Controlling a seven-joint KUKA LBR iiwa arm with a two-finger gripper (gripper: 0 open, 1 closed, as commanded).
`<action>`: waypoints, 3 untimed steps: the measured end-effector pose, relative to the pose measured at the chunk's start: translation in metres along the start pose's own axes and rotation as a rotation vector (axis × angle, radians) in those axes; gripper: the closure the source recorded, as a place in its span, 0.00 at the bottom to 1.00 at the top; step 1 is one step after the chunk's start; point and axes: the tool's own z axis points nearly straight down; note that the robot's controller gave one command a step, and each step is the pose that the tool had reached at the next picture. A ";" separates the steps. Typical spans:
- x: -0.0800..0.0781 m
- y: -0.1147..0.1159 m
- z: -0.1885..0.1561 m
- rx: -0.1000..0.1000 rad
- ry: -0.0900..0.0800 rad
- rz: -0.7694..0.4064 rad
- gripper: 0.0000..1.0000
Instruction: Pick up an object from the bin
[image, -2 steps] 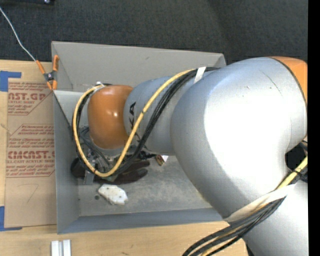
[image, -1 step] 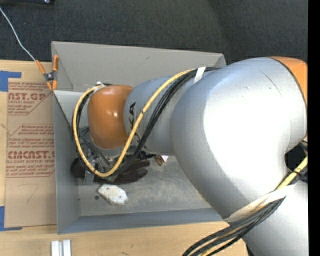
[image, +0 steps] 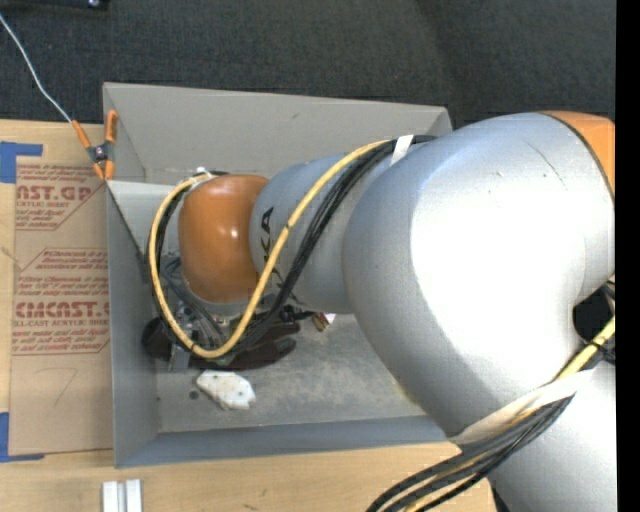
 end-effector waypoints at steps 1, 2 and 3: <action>0.001 0.002 0.000 0.001 0.000 -0.011 1.00; 0.008 0.000 -0.067 -0.001 -0.003 -0.043 1.00; -0.011 0.006 -0.007 0.000 -0.002 -0.043 1.00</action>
Offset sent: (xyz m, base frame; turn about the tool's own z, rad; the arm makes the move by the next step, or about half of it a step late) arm -0.0089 0.0003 0.0654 -0.0438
